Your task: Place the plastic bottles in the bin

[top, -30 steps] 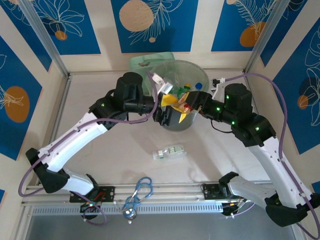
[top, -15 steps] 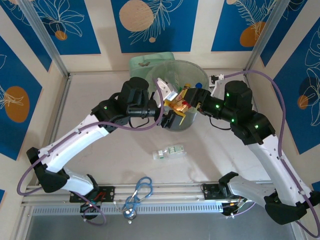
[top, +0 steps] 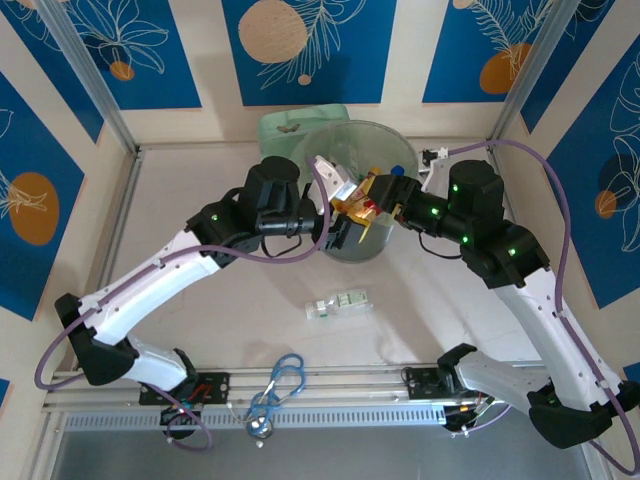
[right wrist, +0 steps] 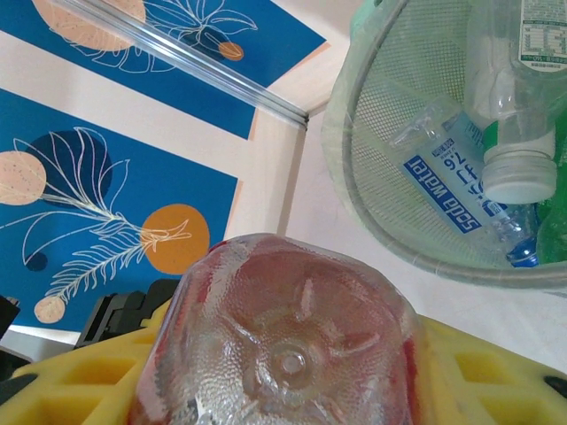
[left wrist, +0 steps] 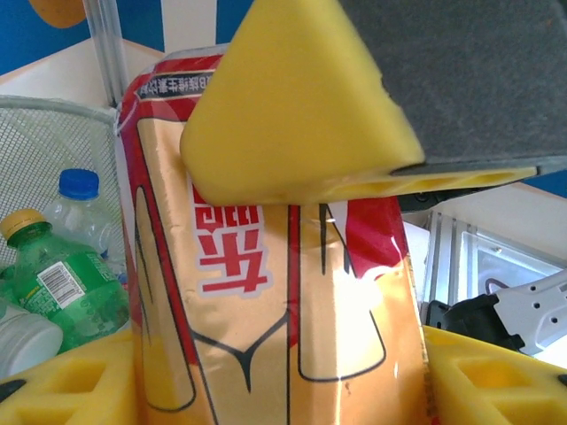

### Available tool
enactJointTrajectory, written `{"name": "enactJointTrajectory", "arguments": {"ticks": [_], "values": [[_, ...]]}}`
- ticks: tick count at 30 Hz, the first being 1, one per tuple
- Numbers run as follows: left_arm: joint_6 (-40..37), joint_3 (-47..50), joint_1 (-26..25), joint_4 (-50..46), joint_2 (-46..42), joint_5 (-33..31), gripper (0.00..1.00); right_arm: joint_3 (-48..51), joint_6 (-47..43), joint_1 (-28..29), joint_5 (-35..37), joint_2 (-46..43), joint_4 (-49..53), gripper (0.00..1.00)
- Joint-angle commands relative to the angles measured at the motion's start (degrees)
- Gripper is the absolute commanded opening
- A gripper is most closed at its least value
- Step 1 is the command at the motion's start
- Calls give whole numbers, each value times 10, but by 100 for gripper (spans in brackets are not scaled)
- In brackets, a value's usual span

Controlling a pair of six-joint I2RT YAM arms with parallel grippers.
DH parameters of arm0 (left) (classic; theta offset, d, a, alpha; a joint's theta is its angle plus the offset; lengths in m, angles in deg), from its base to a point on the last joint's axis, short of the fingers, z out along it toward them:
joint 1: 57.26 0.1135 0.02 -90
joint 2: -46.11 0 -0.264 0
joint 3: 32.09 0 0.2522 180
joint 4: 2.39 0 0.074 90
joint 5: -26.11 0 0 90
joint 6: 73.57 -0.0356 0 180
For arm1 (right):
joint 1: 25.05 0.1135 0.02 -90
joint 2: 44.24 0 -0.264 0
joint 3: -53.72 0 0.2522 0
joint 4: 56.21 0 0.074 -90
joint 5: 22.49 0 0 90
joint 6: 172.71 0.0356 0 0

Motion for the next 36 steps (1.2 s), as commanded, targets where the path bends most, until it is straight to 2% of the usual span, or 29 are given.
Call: {"name": "enactJointTrajectory", "arguments": {"ticks": [1, 4, 8, 10, 12, 15, 18, 20, 24, 28, 33, 36], "values": [[-2, -20, -1, -4, 15, -44, 54, -17, 15, -12, -18, -8, -5, 58], [5, -21, -1, 7, 20, -49, 53, -21, 22, -33, -17, -9, 6, 67], [19, -24, 1, 18, 30, -78, 53, -30, 29, -78, -11, -15, 34, 93], [29, -35, 2, 18, 41, -87, 54, -51, 28, -112, 23, -18, 86, 97], [49, -55, 6, 15, 57, -111, 55, -64, 20, -152, 46, -26, 132, 98], [114, -128, 10, -24, 105, -212, 55, -58, 12, -197, 47, -47, 156, 98], [187, -233, 15, -84, 171, -294, 53, -39, 11, -212, 44, -66, 166, 97], [236, -294, 20, -113, 212, -323, 54, -24, 16, -217, 39, -77, 170, 96], [311, -416, 27, -161, 293, -318, 53, -3, 20, -222, 36, -98, 185, 96], [343, -507, 29, -204, 361, -309, 52, 5, 18, -227, 35, -113, 201, 95], [380, -517, 35, -206, 398, -306, 51, 9, 13, -234, 28, -121, 210, 95], [391, -517, 40, -186, 414, -283, 58, 10, 12, -238, 23, -121, 213, 95]]}}
